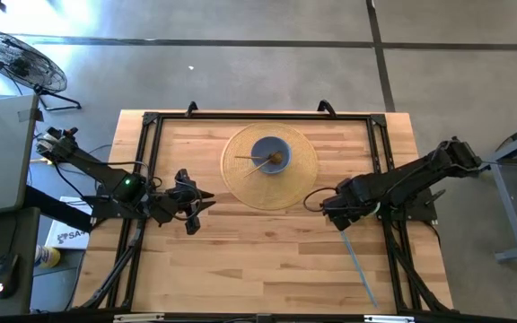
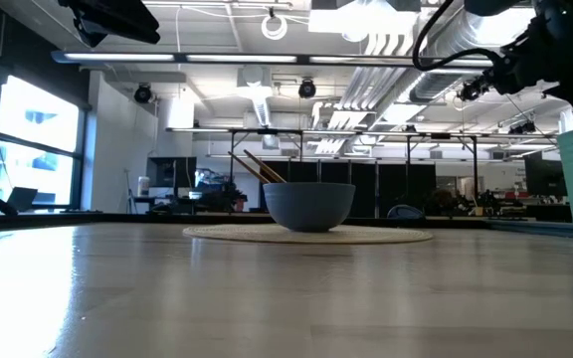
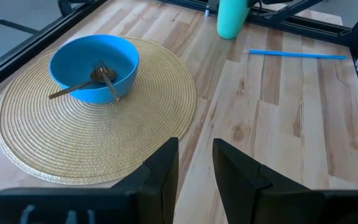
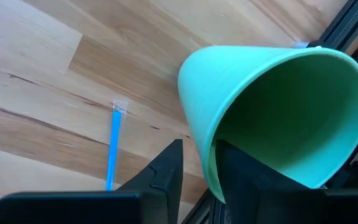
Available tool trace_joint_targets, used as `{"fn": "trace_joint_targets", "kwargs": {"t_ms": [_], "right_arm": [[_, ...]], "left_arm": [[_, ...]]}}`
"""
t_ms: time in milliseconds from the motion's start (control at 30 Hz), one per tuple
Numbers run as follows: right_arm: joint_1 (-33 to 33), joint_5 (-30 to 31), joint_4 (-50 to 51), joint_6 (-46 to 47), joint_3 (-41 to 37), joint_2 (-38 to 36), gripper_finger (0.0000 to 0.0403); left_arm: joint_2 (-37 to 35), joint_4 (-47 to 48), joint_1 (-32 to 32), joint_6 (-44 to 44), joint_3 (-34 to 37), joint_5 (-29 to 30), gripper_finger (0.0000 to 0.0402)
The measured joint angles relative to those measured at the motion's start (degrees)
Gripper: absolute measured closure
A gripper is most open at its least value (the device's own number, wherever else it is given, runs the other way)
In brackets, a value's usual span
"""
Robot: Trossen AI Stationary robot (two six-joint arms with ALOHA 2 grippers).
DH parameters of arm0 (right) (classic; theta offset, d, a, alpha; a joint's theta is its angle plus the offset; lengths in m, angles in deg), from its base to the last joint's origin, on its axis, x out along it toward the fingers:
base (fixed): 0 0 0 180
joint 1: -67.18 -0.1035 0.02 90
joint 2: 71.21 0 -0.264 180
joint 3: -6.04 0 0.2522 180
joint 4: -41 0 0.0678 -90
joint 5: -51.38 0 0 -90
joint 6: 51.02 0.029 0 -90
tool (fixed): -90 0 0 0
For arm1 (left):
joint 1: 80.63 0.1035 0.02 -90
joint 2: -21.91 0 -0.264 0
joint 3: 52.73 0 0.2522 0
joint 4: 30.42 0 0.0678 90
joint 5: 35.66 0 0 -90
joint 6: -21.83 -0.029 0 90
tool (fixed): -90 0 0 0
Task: Pick & Place Utensil
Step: Put the green cup on the brown mat to the top right of the blue bowl
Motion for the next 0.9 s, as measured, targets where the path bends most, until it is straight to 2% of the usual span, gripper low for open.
{"fn": "trace_joint_targets", "kwargs": {"t_ms": [500,900], "right_arm": [[0.00,0.07,-1.75,-3.78,0.00,0.00,0.0388],[1.43,0.06,-4.22,-8.59,-0.01,-0.01,0.0393]], "left_arm": [[0.00,0.00,-0.02,0.00,0.00,0.03,0.0305],[-0.02,-0.01,0.00,-0.02,0.00,0.20,0.0305]]}}
